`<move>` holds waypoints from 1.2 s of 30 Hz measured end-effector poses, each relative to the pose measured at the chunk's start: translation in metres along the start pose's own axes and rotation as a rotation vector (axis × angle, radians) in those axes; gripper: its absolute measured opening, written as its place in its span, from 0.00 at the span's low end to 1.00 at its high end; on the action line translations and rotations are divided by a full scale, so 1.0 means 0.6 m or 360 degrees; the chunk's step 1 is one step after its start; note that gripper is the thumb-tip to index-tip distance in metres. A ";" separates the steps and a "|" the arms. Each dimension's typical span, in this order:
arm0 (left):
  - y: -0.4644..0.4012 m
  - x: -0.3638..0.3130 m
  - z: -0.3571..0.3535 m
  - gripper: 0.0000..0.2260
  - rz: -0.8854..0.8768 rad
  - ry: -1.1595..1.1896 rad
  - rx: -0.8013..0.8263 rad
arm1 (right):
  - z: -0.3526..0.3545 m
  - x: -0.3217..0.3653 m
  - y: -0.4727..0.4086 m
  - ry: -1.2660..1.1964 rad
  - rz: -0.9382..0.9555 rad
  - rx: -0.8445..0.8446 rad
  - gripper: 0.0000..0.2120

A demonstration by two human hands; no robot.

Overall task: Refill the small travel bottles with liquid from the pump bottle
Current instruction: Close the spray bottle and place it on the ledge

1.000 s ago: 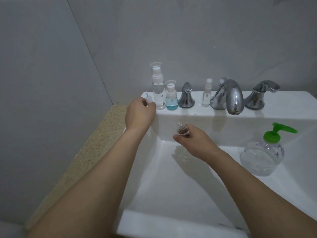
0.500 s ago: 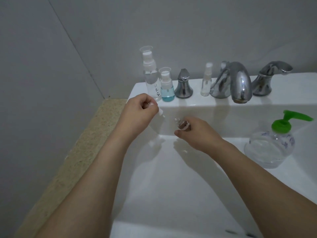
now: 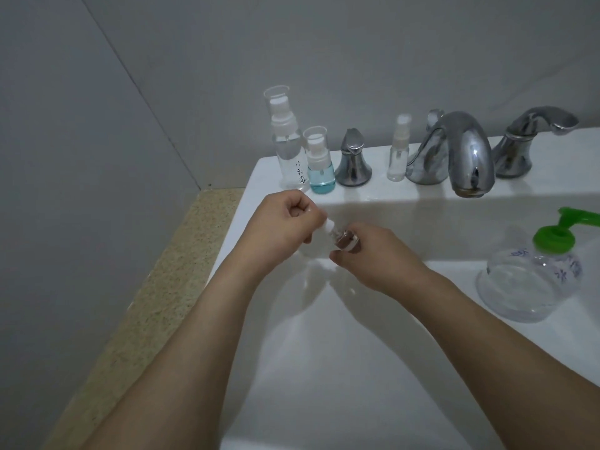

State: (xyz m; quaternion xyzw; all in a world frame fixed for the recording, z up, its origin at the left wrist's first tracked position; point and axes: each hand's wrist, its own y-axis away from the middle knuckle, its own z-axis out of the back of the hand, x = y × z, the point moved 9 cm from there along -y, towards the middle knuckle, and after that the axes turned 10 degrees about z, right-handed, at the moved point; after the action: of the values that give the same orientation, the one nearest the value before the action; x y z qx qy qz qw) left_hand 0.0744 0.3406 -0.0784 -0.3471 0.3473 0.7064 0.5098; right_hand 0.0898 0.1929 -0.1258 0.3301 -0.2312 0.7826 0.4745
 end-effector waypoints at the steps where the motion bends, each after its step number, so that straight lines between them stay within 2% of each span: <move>1: -0.001 0.002 -0.003 0.09 0.0008 -0.0040 0.0017 | 0.000 0.002 0.000 0.0010 0.0006 0.0003 0.06; 6: -0.001 0.005 -0.008 0.13 -0.0012 -0.0132 0.0017 | 0.001 0.010 0.002 0.0122 0.0054 0.0014 0.05; 15: -0.004 0.004 -0.022 0.06 -0.0030 -0.0161 0.0144 | 0.000 0.007 -0.002 0.0157 0.0040 0.0006 0.06; 19: -0.001 0.007 -0.022 0.12 -0.0001 -0.0171 0.0122 | 0.000 0.009 -0.003 0.0147 0.0050 0.0000 0.05; 25: 0.000 0.005 -0.025 0.05 -0.0025 -0.0205 0.0149 | -0.001 0.007 -0.003 0.0148 0.0048 0.0005 0.05; 29: 0.000 0.007 -0.024 0.08 0.0007 -0.0211 0.0132 | -0.001 0.006 -0.003 0.0158 0.0055 -0.0003 0.06; 36: 0.004 0.004 -0.030 0.04 -0.0019 -0.0186 0.0223 | -0.001 0.007 -0.003 0.0168 0.0056 0.0002 0.07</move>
State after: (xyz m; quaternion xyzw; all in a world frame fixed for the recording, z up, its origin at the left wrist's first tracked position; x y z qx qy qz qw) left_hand 0.0742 0.3260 -0.0892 -0.2708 0.3635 0.6963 0.5565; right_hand 0.0895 0.1967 -0.1231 0.2846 -0.2113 0.8073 0.4718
